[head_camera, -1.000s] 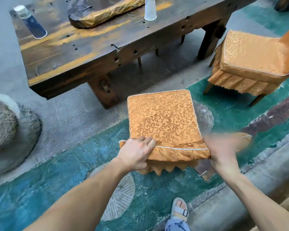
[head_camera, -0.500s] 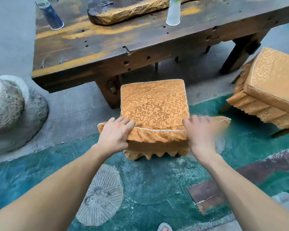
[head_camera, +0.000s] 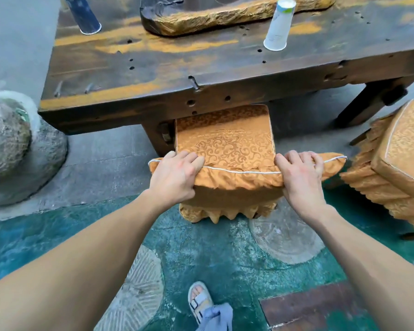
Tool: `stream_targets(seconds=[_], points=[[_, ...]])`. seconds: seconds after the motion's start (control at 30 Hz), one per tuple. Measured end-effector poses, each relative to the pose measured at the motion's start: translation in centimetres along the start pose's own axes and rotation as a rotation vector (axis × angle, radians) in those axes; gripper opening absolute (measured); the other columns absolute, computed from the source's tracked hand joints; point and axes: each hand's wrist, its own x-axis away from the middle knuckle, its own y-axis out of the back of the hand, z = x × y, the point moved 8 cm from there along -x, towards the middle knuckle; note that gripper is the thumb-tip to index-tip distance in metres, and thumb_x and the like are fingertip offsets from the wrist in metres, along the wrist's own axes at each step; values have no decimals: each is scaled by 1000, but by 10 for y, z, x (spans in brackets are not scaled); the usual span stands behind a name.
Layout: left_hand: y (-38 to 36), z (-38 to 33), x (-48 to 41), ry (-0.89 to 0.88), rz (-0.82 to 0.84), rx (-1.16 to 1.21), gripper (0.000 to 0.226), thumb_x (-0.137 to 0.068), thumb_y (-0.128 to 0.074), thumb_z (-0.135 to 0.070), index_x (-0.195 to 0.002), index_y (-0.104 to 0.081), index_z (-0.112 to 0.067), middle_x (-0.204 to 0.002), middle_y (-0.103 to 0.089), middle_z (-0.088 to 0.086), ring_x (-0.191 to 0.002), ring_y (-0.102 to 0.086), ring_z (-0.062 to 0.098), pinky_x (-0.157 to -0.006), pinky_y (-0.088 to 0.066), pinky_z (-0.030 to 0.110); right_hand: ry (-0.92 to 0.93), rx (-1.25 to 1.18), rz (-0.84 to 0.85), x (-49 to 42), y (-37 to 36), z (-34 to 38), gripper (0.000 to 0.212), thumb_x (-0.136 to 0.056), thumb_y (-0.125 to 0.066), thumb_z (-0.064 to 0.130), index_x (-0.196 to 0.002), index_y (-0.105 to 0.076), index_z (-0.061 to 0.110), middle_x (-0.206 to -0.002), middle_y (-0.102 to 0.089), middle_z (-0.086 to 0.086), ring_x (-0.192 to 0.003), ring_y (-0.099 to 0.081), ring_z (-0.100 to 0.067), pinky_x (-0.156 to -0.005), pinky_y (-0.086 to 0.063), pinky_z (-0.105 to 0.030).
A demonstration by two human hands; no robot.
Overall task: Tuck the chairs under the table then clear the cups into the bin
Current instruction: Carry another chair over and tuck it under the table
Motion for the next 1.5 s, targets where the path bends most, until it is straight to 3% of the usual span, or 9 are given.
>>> stream_targets(seconds=[0.2, 0.43, 0.83, 1.03, 1.5], points=[[-3, 20, -45, 47, 33, 33, 49, -49, -67, -24, -90, -39, -23, -87, -52, -2, -79, -50, 24, -63, -35, 37, 39, -14, 38, -57, 1, -15, 57, -65, -66, -6, -112, -52, 22, -102, -50, -1, -98, -48, -30, -106, -32, -49], [-3, 57, -102, 119, 47, -1, 46, -49, -65, -20, -84, -35, -24, -81, -47, -3, -75, -47, 24, -63, -21, 35, 61, -25, 20, -134, -3, -24, 50, -66, -65, -5, -108, -56, 20, -104, -54, -3, -100, -49, -30, -106, -31, -48], [-9, 89, -211, 259, 56, -22, 46, -50, -66, -22, -89, -41, -22, -83, -49, -2, -76, -48, 25, -64, -25, 36, 218, -2, 42, -278, -17, -70, 59, -60, -69, -1, -112, -54, 20, -107, -54, -4, -102, -49, -32, -107, -31, -49], [-16, 97, -221, 234, 115, -28, 50, -52, -71, -27, -93, -43, -20, -86, -51, -1, -79, -49, 26, -66, -30, 38, 229, -34, 30, -290, -22, -70, 52, -64, -60, 1, -111, -52, 22, -106, -54, -4, -100, -49, -31, -105, -33, -50], [-15, 99, -221, 272, 152, -29, 56, -49, -74, -28, -98, -51, -18, -88, -53, 1, -81, -52, 28, -68, -39, 40, 211, -46, 52, -292, -19, -69, 53, -67, -63, -5, -114, -53, 20, -106, -54, -6, -101, -50, -33, -108, -32, -51]])
